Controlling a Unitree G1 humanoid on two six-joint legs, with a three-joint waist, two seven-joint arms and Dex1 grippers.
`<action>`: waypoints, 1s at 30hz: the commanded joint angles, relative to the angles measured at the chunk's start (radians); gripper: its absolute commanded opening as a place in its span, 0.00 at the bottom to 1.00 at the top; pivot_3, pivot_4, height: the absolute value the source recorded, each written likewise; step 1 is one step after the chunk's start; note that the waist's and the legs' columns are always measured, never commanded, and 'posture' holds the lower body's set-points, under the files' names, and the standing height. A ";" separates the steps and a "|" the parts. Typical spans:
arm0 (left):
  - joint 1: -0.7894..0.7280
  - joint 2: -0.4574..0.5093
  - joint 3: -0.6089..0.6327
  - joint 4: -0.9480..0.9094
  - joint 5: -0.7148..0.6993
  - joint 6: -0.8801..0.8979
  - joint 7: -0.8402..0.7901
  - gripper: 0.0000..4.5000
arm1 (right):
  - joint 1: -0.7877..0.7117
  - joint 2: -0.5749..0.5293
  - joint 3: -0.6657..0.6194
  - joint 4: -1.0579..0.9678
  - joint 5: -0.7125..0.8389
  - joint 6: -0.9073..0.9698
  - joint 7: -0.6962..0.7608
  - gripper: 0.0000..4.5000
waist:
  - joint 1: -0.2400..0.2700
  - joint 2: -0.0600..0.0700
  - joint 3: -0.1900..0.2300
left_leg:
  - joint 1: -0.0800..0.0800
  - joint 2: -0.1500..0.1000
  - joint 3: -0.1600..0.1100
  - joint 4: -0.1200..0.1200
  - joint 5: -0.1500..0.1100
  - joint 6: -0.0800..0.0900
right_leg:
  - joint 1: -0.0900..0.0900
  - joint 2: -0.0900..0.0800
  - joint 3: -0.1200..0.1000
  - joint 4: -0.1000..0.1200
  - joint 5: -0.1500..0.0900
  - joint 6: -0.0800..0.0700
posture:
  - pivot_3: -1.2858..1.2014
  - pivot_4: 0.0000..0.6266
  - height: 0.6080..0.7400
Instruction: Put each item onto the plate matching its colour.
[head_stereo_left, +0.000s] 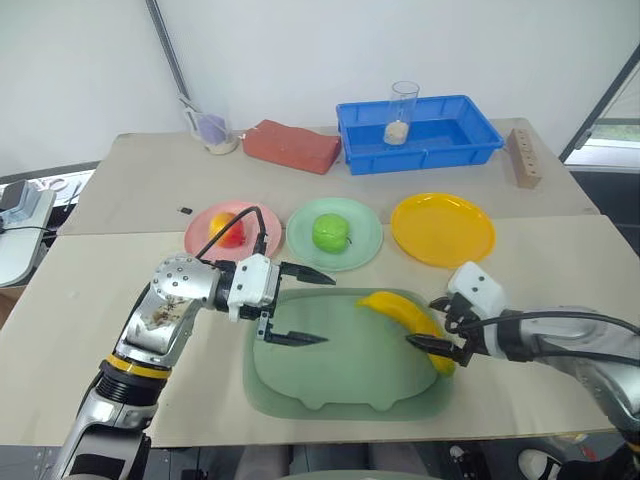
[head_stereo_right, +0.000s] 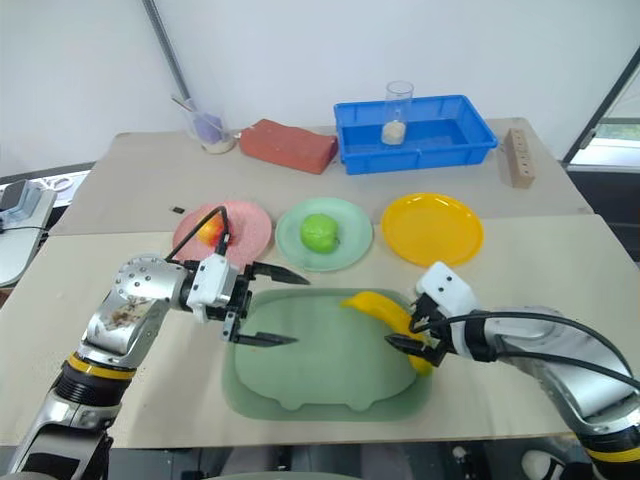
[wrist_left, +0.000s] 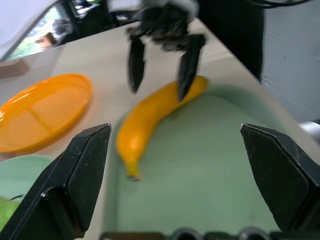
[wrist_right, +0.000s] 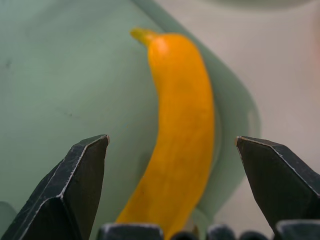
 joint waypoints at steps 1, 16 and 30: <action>0.004 0.002 0.005 -0.049 -0.028 0.009 0.020 0.98 | -0.019 0.038 0.025 0.003 -0.049 -0.036 -0.026 1.00 | 0.002 0.000 0.000 | 0.000 0.000 0.000 0.001 0.000 0.000 | 0.000 0.000 0.000 0.000 0.000 0.000 | 0.52 0.24 1.00; -0.017 -0.013 0.005 -0.016 -0.034 0.018 0.054 1.00 | -0.017 0.060 -0.010 -0.015 -0.064 -0.021 -0.005 0.30 | 0.000 0.000 0.000 | 0.000 0.000 -0.001 0.000 0.004 0.007 | 0.000 0.001 0.000 0.000 0.000 0.000 | 0.52 0.24 1.00; -0.171 -0.242 0.086 0.142 -0.061 0.173 0.404 1.00 | -0.657 0.218 -0.052 0.866 -0.260 -0.188 -0.105 0.30 | 0.001 0.001 0.000 | -0.001 -0.001 -0.002 0.000 0.005 0.008 | 0.003 0.003 0.001 0.001 0.005 0.010 | 0.52 0.24 1.00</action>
